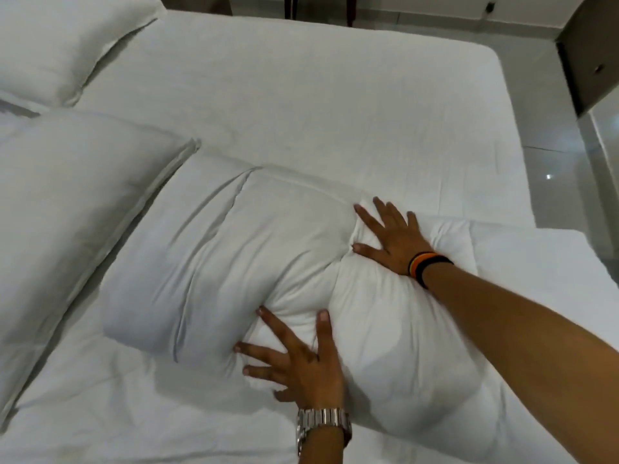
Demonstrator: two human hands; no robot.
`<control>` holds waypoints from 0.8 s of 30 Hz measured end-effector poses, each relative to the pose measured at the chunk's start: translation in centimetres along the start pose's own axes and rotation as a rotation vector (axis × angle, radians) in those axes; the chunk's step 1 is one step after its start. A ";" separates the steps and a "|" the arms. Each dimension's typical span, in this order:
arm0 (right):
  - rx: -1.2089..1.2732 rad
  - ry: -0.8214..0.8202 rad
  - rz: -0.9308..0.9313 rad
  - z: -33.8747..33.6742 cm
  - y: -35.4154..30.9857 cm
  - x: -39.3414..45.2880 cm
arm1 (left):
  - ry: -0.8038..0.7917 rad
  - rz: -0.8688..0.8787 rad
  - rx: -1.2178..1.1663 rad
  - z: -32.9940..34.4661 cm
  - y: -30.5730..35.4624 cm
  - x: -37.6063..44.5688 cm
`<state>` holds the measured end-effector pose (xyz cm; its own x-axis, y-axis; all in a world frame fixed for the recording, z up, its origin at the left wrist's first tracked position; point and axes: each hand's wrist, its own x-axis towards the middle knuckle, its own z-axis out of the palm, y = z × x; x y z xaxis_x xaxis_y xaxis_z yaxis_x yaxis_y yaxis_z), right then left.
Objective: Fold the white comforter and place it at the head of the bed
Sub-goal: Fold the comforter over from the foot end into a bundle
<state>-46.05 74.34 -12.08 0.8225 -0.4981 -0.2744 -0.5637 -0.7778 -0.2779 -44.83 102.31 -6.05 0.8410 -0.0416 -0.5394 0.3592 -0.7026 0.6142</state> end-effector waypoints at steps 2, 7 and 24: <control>0.044 -0.002 0.012 -1.3 0.8 1.6 | 0.147 0.166 0.055 -1.1 -0.1 0.0; 0.096 -0.028 0.100 -2.9 3.1 4.3 | 0.438 0.724 0.512 -1.1 3.2 5.8; 0.350 -0.286 0.219 -4.5 1.9 5.7 | 0.056 -0.214 -0.334 1.5 -2.4 -3.3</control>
<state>-42.05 68.29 -10.03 0.6566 -0.4722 -0.5881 -0.7522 -0.4675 -0.4643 -49.11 103.03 -6.59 0.7507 0.1260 -0.6485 0.6323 -0.4215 0.6501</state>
